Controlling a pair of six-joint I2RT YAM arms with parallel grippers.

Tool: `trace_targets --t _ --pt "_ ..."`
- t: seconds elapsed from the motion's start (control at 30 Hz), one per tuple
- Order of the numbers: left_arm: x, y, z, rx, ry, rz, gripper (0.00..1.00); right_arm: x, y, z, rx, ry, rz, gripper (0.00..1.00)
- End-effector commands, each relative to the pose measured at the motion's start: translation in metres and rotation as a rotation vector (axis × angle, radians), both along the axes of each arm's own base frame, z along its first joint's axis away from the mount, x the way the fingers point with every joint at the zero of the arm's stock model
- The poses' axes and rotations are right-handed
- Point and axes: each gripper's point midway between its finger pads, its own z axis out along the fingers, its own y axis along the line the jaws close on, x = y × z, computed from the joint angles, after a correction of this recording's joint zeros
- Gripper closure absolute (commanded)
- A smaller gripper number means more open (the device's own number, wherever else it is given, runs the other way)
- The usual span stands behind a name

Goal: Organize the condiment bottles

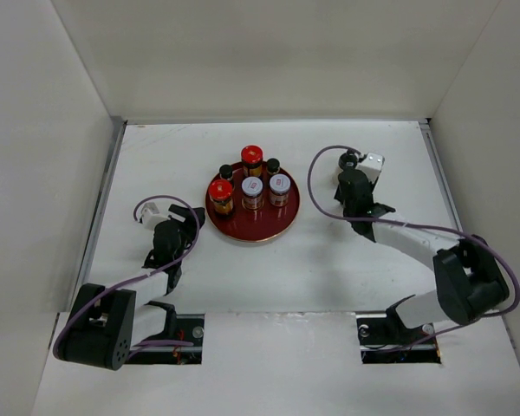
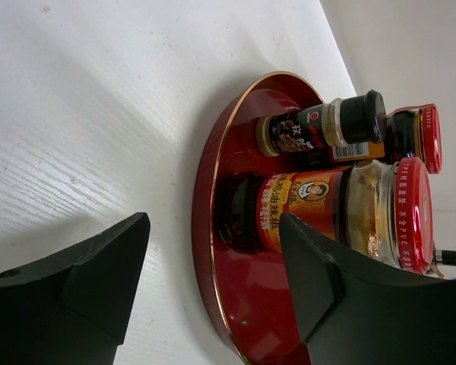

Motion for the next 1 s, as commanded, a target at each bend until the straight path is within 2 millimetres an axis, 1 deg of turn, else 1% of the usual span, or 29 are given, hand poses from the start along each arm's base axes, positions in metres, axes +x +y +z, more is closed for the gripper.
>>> trace_targets --t 0.0,0.13,0.23,0.3,0.37,0.4,0.43,0.53,0.63,0.77,0.87,0.93,0.97 --pt "0.011 0.000 0.025 -0.004 -0.081 0.007 0.33 -0.006 0.039 0.052 0.044 -0.138 0.097 0.59" --pt "0.012 -0.002 0.026 -0.001 -0.083 0.005 0.33 -0.028 0.103 0.074 0.101 -0.163 0.273 0.59" --pt "0.013 -0.002 0.024 -0.005 -0.078 0.001 0.33 -0.040 0.159 0.088 0.160 -0.175 0.414 0.58" --pt "0.012 0.000 0.027 -0.002 -0.088 0.009 0.33 -0.045 0.199 0.095 0.190 -0.182 0.499 0.58" --pt "0.012 0.003 0.028 0.001 -0.091 0.021 0.33 -0.048 0.235 0.100 0.205 -0.191 0.573 0.58" --pt "0.012 0.004 0.027 0.004 -0.090 0.025 0.33 -0.050 0.249 0.102 0.212 -0.195 0.599 0.58" --pt "0.011 0.004 0.026 0.001 -0.088 0.023 0.33 -0.051 0.269 0.102 0.218 -0.199 0.639 0.58" --pt "0.010 0.007 0.027 -0.004 -0.093 0.028 0.33 -0.051 0.306 0.096 0.211 -0.191 0.699 0.58" --pt "0.010 0.008 0.025 -0.003 -0.083 0.030 0.33 -0.051 0.334 0.080 0.187 -0.165 0.735 0.58" --pt "0.010 0.009 0.027 -0.004 -0.090 0.030 0.33 -0.051 0.358 0.059 0.134 -0.139 0.764 0.58" --pt "0.010 0.009 0.023 -0.007 -0.078 0.030 0.33 -0.057 0.370 0.044 0.095 -0.122 0.776 0.58" --pt "0.010 0.008 0.024 -0.011 -0.079 0.026 0.33 -0.060 0.372 0.029 0.070 -0.093 0.772 0.57" --pt "0.010 0.009 0.024 -0.009 -0.081 0.028 0.33 -0.062 0.372 0.025 0.068 -0.082 0.770 0.56"
